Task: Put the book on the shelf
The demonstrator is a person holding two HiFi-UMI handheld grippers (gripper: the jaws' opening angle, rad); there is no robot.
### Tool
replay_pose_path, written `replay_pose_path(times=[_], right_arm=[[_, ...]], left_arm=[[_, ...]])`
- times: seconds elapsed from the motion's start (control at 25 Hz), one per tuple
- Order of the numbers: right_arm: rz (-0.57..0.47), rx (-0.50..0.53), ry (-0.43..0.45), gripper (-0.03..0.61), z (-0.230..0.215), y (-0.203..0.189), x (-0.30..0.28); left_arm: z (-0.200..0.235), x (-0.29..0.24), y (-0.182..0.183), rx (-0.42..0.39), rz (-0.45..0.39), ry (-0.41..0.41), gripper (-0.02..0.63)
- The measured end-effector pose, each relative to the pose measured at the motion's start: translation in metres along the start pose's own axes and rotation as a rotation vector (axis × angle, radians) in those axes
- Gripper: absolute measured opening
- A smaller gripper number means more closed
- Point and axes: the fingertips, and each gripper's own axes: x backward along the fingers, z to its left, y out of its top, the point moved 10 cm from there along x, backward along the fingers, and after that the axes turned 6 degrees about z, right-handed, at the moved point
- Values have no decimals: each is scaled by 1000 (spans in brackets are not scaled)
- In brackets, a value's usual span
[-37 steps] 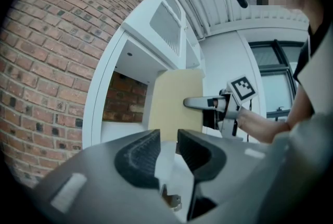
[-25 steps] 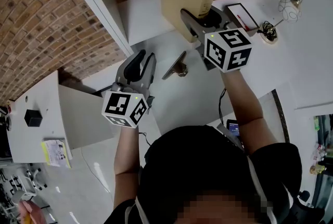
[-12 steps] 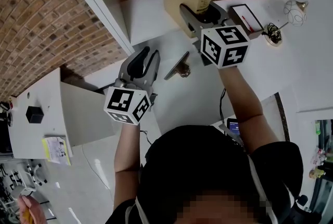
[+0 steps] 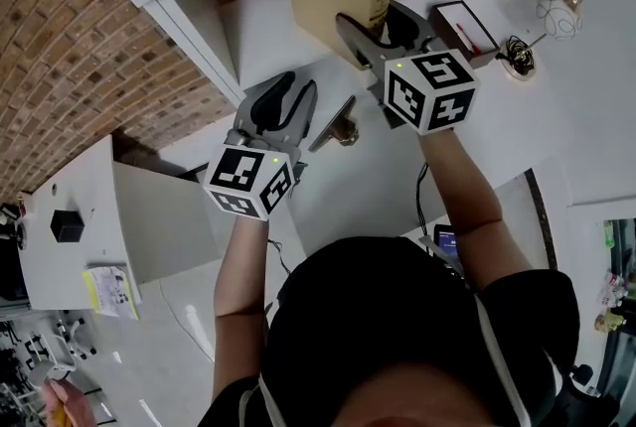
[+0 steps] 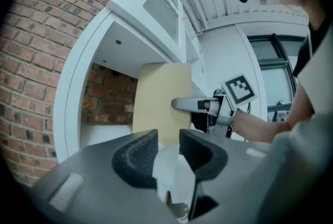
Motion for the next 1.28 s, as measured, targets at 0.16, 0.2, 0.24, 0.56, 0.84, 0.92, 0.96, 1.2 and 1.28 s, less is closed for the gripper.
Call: replay_pose_path(times=[0.16, 0.2, 0.24, 0.56, 0.84, 0.92, 0.96, 1.2, 1.28], right_arm=[[2, -8, 2, 264, -2, -7, 8], [3, -13, 5, 264, -2, -10, 10], [3, -18, 8, 265, -3, -13, 12], [16, -15, 62, 274, -12, -38, 24], [-21, -7, 123, 271, -18, -52, 34], [-23, -6, 134, 268, -20, -55, 34], [-20, -11, 142, 265, -21, -56, 33], [3, -23, 179, 223, -20, -64, 24], [-4, -24, 179, 202, -19, -65, 22]], left_arm=[[-1, -13, 10, -15, -13, -19, 123], [-1, -15, 12, -19, -16, -21, 124], [-1, -18, 13, -23, -18, -22, 126], [9, -48, 23, 41, -61, -46, 163], [7, -65, 35, 59, -77, -51, 163], [8, -68, 37, 64, -80, -43, 163], [9, -70, 38, 68, -79, -41, 163], [13, -81, 35, 100, -54, -46, 160], [13, -83, 35, 100, -51, -47, 158]])
